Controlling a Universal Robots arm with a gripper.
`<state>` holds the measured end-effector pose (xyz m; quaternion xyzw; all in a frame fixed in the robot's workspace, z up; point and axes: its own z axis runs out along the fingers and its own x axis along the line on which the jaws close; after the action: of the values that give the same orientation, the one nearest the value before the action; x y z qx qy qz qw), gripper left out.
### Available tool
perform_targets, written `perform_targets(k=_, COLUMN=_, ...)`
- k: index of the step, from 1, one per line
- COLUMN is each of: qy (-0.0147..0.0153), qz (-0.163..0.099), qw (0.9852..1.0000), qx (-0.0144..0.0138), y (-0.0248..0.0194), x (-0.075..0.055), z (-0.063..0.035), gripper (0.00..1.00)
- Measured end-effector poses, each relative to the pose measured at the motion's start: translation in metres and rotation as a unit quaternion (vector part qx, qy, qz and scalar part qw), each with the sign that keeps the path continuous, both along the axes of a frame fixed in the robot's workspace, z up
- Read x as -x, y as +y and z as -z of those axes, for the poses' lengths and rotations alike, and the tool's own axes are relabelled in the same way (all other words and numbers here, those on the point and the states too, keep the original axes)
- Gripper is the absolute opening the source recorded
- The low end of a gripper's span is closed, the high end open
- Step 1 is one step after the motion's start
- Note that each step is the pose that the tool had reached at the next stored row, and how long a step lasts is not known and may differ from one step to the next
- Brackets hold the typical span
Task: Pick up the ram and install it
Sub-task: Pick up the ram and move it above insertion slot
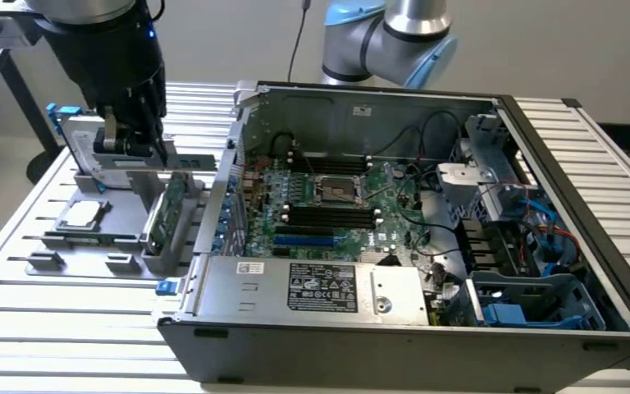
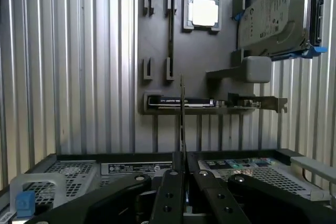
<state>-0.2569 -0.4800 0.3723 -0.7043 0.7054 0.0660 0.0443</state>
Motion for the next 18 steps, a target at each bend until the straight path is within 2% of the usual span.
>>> perform_targets(k=1, qy=0.0, qz=0.0, qw=1.0, qx=-0.0022, y=-0.0001, x=-0.005, z=-0.0003, gripper=0.13)
perform_targets(k=3, qy=0.0001, qz=-0.002, qw=0.9999, qx=-0.0101, y=-0.0004, x=-0.022, z=-0.0013, gripper=0.13)
perform_targets(k=4, qy=0.0, qz=-0.003, qw=0.9999, qx=-0.0154, y=-0.0006, x=-0.036, z=-0.0015, gripper=0.13)
perform_targets(k=8, qy=0.0, qz=-0.004, qw=0.9998, qx=-0.0206, y=-0.0009, x=-0.054, z=-0.0015, gripper=0.13)
perform_targets(k=10, qy=0.0001, qz=-0.005, qw=0.9997, qx=-0.0224, y=-0.0009, x=-0.061, z=-0.0015, gripper=0.13)
perform_targets(k=11, qy=0.0, qz=-0.005, qw=0.9997, qx=-0.0258, y=-0.0011, x=-0.076, z=-0.0015, gripper=0.13)
perform_targets(k=12, qy=0.0, qz=-0.006, qw=0.9996, qx=-0.0269, y=-0.0012, x=-0.08, z=-0.0015, gripper=0.13)
perform_targets(k=14, qy=0.0, qz=-0.006, qw=0.9996, qx=-0.0283, y=-0.0012, x=-0.09, z=-0.0015, gripper=0.13)
perform_targets(k=18, qy=0.0001, qz=-0.006, qw=0.9996, qx=-0.0292, y=-0.0013, x=-0.108, z=-0.0015, gripper=0.13)
